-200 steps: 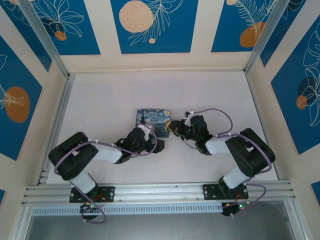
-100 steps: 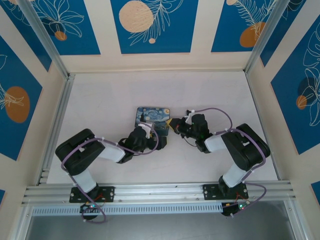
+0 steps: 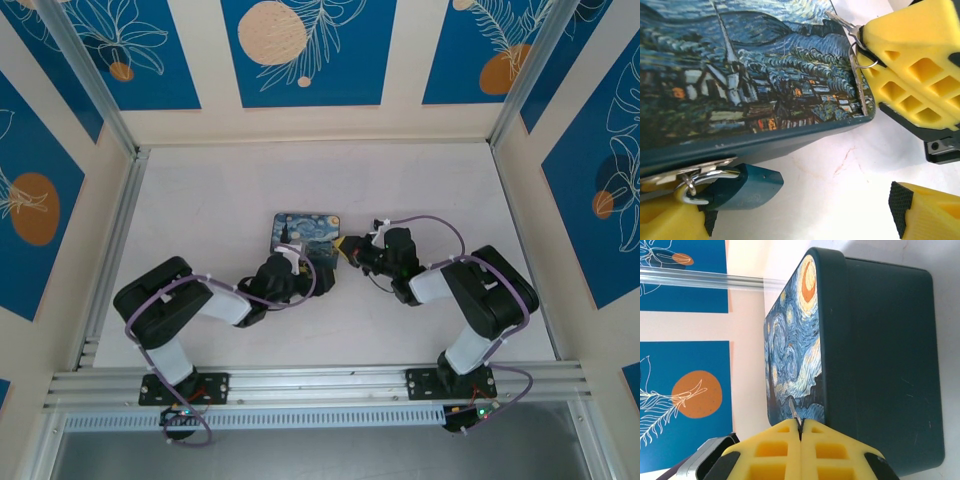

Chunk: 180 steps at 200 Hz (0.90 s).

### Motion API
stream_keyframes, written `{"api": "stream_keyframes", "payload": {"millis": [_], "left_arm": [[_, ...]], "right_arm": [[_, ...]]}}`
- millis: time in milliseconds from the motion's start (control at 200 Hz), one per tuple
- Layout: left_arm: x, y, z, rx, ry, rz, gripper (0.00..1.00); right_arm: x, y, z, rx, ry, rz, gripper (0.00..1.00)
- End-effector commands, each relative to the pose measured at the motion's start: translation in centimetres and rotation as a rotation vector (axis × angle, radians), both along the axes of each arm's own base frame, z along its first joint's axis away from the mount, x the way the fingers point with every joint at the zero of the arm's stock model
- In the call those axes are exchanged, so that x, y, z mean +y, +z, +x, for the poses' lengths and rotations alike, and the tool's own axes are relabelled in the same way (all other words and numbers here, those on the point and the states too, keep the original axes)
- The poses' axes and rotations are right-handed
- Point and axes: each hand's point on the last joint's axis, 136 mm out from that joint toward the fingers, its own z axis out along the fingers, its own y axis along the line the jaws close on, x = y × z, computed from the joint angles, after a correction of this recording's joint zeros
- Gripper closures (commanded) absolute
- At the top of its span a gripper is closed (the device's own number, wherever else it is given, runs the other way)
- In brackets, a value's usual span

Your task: Unlock a padlock with a key

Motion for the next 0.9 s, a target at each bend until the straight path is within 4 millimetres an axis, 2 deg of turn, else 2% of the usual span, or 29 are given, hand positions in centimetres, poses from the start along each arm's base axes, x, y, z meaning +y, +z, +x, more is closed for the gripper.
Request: {"api": "stream_keyframes", "payload": {"millis": [0, 245, 390, 725, 895], "left_arm": [[-1.3, 4.9, 0.4, -0.066, -0.014, -0.180, 0.12], [0.0, 3.5, 0.9, -0.012, 0.087, -0.262, 0.14], [0.7, 3.6, 1.2, 0.006, 0.155, -0.352, 0.19], [1.8, 3.8, 1.3, 0.024, 0.255, -0.377, 0.28], [2.7, 1.9, 1.4, 0.065, 0.332, -0.323, 0.29]], "right_arm": [[0.3, -0.5, 0.0, 0.024, 0.010, -0.001, 1.00], [0.4, -0.5, -0.2, 0.027, 0.015, 0.004, 1.00], [0.3, -0.4, -0.2, 0.027, 0.012, 0.005, 1.00], [0.2, -0.3, -0.2, 0.025, 0.011, 0.008, 1.00], [0.1, -0.3, -0.2, 0.027, 0.007, 0.011, 1.00]]}}
